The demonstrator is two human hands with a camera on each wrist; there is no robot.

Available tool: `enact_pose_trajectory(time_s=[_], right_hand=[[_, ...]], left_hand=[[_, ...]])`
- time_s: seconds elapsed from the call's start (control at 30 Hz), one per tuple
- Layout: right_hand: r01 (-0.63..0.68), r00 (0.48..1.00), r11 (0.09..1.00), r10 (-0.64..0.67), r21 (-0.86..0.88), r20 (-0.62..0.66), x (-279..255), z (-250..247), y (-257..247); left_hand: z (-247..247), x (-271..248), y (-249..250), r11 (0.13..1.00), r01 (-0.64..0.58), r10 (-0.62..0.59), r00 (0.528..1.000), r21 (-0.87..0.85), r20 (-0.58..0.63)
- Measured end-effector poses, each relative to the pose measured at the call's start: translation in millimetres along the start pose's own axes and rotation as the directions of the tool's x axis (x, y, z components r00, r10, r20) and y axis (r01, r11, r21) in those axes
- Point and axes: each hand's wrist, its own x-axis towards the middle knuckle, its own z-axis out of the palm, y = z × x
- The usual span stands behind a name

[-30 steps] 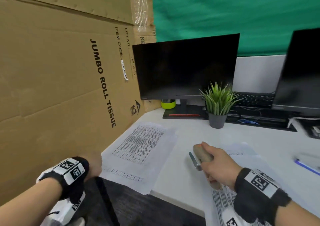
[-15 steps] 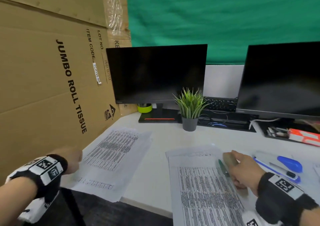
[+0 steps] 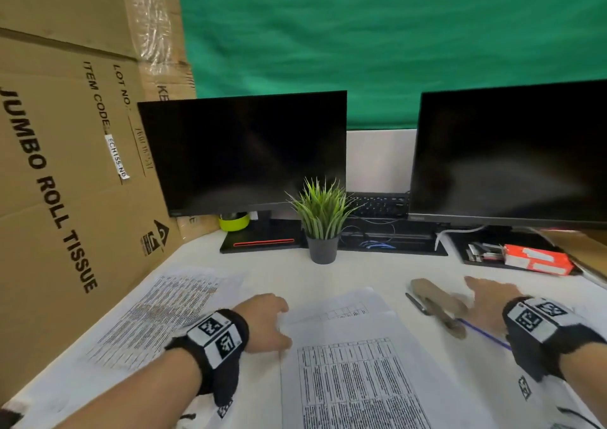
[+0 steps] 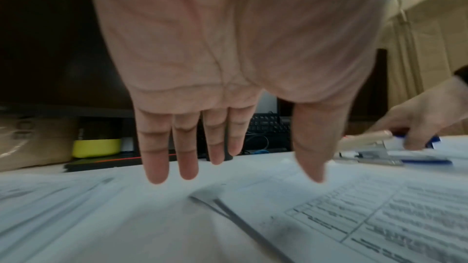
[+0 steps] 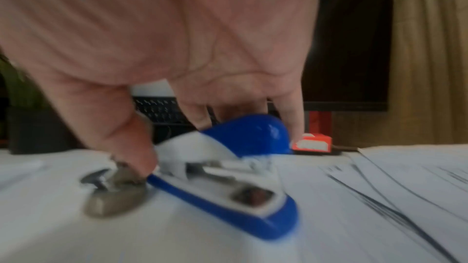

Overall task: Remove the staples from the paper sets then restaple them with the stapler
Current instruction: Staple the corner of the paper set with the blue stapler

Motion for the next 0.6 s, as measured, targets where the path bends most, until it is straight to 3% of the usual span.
enact_pose_trajectory(time_s=[0.07,0.13,0.23,0.33,0.4,0.43,0.5,0.6], right_hand=[[-0.04,0.996,0.999,0.04,0.002,0.084,3.4,11.1,14.9],[-0.114,0.993,0.99,0.11,0.081,0.051,4.4,14.3,25.6],[-0.178,0.979,0.914,0.201,0.365,-0.026,2.1,2.6,31.8],[-0.022,0.98,0.657,0.164,0.754,-0.114,-21.9,-9.2,14.3],[0.06,0.998,0.505,0.001,0.861,-0.07,-48.3,-13.0,-15.2],[0.09,0.995,0.51,-0.088,0.856,-0.053,-56.7,-8.7,-29.8],[0.161,0.978,0.613,-0.203,0.774,-0.043,-61.8,9.0,-55.3],[0.181,0.969,0.709,-0.248,0.682,0.001,-56.6,30.3,-79.6]], left_hand=[[4.9,12.2,11.7,0.998,-0.005,0.0,0.996,0.059,0.088],[9.5,19.3,19.2,0.991,-0.005,-0.018,0.986,0.133,0.167],[15.4,26.2,21.8,0.972,-0.015,-0.036,0.976,0.233,0.216],[16.9,30.0,22.2,0.977,0.005,-0.048,0.979,0.211,0.2],[15.4,31.5,24.9,0.984,0.018,-0.054,0.978,0.178,0.199],[14.2,31.5,26.5,0.985,0.025,-0.06,0.976,0.169,0.207],[12.0,31.0,29.3,0.986,0.027,-0.064,0.972,0.164,0.225],[12.4,26.1,30.0,0.991,0.026,-0.054,0.975,0.13,0.217]])
